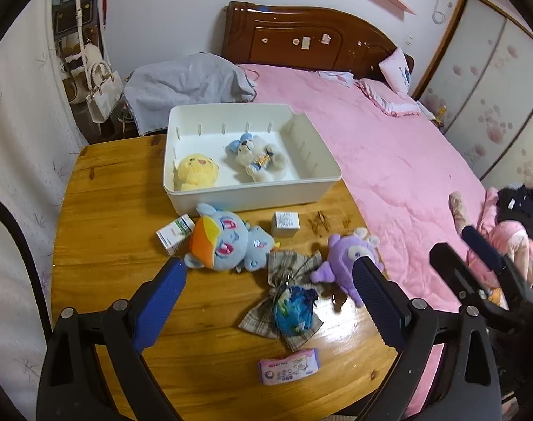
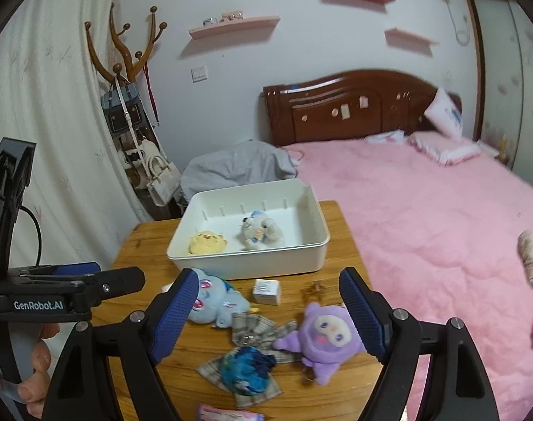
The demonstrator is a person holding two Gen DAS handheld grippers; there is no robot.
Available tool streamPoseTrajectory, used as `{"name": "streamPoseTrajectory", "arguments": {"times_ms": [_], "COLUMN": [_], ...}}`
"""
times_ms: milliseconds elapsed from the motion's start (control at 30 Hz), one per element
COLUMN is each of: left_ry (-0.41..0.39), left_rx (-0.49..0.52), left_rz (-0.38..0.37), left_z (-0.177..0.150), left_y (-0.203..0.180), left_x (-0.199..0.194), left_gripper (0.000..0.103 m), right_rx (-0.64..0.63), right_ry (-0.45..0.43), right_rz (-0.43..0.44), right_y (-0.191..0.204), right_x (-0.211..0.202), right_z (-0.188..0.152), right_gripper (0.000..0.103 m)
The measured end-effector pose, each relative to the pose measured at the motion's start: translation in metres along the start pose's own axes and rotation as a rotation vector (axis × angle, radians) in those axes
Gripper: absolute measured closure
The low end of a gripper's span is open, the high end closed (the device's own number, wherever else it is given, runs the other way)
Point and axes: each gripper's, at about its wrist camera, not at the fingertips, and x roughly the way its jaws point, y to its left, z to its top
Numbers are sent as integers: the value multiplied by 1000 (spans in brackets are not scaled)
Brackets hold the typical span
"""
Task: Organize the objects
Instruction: 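Withdraw both tools from the tray and move toward the remaining items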
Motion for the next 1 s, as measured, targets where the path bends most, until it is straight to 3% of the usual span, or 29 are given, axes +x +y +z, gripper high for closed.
{"name": "streamPoseTrajectory", "arguments": {"times_ms": [167, 800, 1000], "left_ry": [-12, 95, 127], "left_rx": [64, 271, 345], "left_rz": [2, -63, -50], "left_z": [-22, -84, -104], "left_y": [-13, -35, -40], "left_x": [4, 45, 60], "left_gripper": [6, 7, 7], "right_rx": [-20, 29, 38], "right_ry": [-10, 167, 209], "right_rz": [-74, -49, -93], "right_y": [-3, -31, -42], "right_x": [-2, 28, 39], "right_z": [-17, -68, -80], "right_gripper": [20, 20, 20]}}
